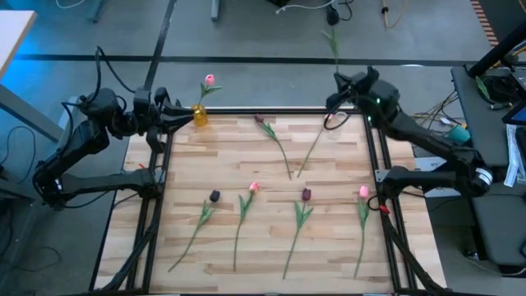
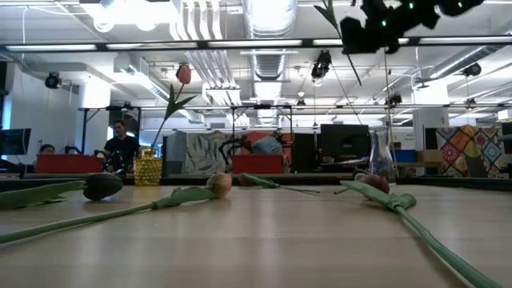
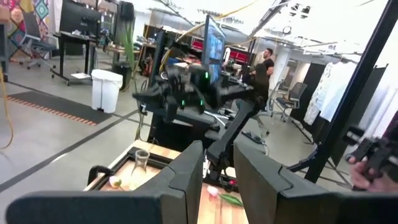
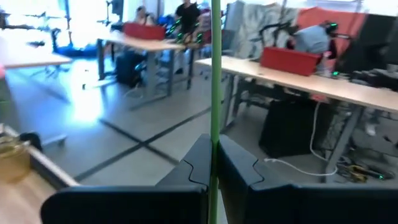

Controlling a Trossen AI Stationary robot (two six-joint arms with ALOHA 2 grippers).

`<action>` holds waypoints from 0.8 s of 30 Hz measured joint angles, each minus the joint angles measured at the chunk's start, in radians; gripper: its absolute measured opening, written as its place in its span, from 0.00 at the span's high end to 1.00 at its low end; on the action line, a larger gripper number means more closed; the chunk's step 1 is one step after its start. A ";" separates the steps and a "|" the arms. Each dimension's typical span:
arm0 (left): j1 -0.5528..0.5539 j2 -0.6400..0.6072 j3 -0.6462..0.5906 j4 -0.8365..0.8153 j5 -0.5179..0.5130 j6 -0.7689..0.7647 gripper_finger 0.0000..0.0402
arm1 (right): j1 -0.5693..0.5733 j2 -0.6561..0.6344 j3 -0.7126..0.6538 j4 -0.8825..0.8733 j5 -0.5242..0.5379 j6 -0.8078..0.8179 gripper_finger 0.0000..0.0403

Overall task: Sort flowers into vase by color
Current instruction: Insert the top black tulip into the transparent vase

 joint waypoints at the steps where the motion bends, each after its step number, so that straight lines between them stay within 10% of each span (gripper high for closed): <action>1: 0.000 0.001 0.000 0.006 -0.007 0.000 0.81 | 0.000 -0.010 -0.048 0.053 0.012 0.004 0.97; 24: 0.000 0.008 0.010 0.023 -0.070 0.002 0.81 | -0.002 0.029 -0.477 0.529 0.222 0.056 0.97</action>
